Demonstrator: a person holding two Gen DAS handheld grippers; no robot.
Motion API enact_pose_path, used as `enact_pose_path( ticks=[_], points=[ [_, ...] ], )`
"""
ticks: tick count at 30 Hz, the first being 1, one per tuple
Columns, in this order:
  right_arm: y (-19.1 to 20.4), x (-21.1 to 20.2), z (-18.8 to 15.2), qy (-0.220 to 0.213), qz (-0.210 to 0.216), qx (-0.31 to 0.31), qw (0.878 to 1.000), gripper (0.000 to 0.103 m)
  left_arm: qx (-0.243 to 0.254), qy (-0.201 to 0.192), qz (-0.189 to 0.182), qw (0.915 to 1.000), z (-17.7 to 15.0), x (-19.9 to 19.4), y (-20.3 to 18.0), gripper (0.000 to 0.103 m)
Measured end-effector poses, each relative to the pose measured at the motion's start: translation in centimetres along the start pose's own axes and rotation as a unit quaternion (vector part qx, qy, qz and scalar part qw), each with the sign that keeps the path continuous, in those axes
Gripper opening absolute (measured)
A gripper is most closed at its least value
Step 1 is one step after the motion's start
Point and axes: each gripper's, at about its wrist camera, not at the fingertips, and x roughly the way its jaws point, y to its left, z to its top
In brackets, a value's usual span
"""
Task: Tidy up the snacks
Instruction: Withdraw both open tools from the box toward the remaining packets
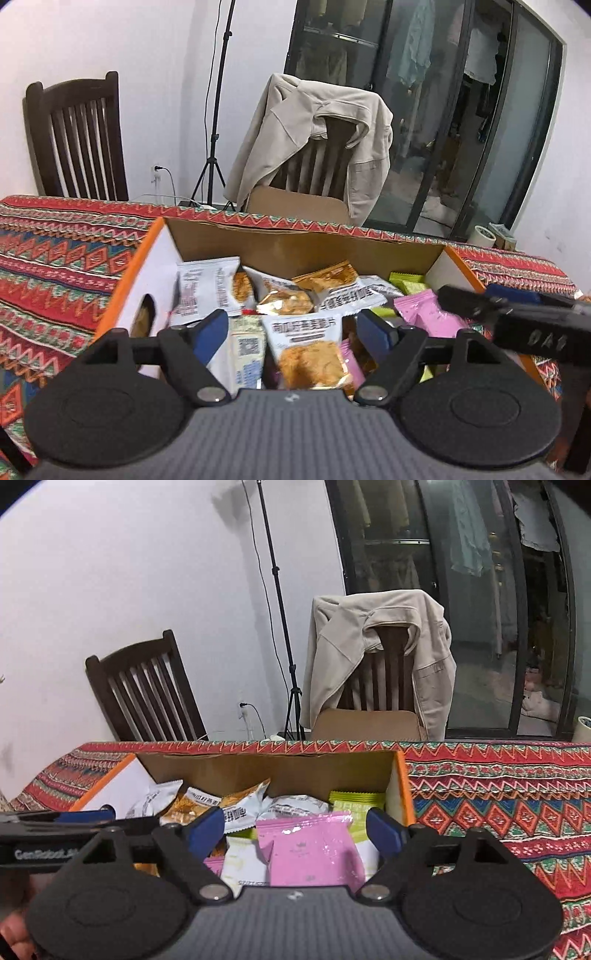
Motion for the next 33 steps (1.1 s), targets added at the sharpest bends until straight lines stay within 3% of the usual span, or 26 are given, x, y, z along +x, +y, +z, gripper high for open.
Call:
enact_pose_path(
  ticks=[6,15,19,26,33],
  points=[
    [-0.5,-3.8,1.0,-0.015,-0.002,-0.001,1.0,0.083,0.022,-0.015,-0.008,0.9996,0.2,-5.3,0.3,0.08],
    [1.8,-16.4,0.4,-0.056,0.002,-0.06,0.997,0.089,0.071,-0.09,0.003,0.9934,-3.5,-19.4,0.3,0.095],
    [3.0,-22.9,-2.1,-0.072,0.015,-0.078,0.994,0.095,0.079,-0.119,0.004,0.9897,-7.4,-25.0,0.2,0.097],
    [5.4,-32.0,-8.3,-0.087,0.029,-0.103,0.99,0.099,0.069,-0.132,0.005,0.9889,-15.1,-31.5,-1.1,0.099],
    [7.0,-37.4,-15.9,-0.08,0.012,-0.109,0.991,0.102,0.02,-0.09,0.0,0.9957,-21.3,-34.0,-1.2,0.101]
  ],
)
